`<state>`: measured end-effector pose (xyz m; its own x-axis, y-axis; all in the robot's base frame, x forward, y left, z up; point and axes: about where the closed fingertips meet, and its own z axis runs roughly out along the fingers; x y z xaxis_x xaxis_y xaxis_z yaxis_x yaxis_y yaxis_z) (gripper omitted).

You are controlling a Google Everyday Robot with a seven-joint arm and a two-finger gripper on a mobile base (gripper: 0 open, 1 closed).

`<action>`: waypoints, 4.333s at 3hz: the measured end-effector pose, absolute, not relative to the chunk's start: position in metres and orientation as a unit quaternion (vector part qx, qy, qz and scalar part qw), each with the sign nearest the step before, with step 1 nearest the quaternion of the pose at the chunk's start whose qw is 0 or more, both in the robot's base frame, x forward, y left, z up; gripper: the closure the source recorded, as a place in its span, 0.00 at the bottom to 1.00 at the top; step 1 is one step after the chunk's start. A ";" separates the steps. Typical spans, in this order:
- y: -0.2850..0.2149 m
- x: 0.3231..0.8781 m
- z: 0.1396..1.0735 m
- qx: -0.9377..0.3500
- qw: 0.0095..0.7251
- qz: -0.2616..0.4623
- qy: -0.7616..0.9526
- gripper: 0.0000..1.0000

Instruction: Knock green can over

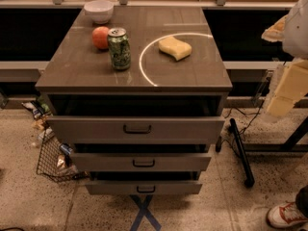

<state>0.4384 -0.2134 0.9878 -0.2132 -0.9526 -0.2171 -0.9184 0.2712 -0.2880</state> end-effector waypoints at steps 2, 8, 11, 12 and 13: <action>-0.207 0.443 0.989 -0.597 0.199 -0.033 0.776 0.00; -0.013 0.623 0.984 -0.421 0.490 0.268 0.715 0.00; 0.010 0.654 0.953 -0.403 0.538 0.278 0.686 0.00; 0.032 0.683 0.928 -0.415 0.551 0.284 0.665 0.00; 0.045 0.698 0.914 -0.427 0.552 0.286 0.657 0.00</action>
Offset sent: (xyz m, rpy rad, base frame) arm 0.0164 0.0179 -0.0013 0.1591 -0.0333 0.0036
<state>0.6984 0.0454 0.9144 -0.0257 -0.2464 -0.9688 -0.8765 0.4716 -0.0966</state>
